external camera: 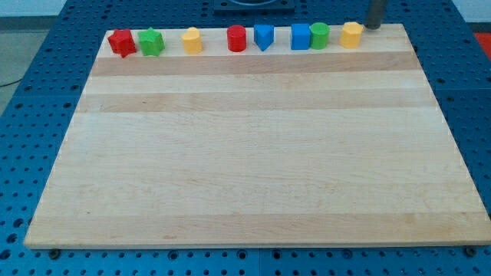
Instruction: Push the blue cube a bit down
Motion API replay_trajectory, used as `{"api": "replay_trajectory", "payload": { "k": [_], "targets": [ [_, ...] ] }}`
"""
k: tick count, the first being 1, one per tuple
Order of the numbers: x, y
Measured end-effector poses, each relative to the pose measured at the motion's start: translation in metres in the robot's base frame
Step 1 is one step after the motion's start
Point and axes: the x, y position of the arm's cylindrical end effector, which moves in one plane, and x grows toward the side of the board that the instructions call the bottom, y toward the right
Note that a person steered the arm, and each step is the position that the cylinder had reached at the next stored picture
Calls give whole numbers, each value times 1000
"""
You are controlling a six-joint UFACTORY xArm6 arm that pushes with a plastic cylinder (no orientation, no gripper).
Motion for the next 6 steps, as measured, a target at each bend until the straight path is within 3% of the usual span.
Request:
{"api": "replay_trajectory", "payload": {
  "k": [3, 6],
  "targets": [
    [1, -167],
    [21, -147]
  ]
}}
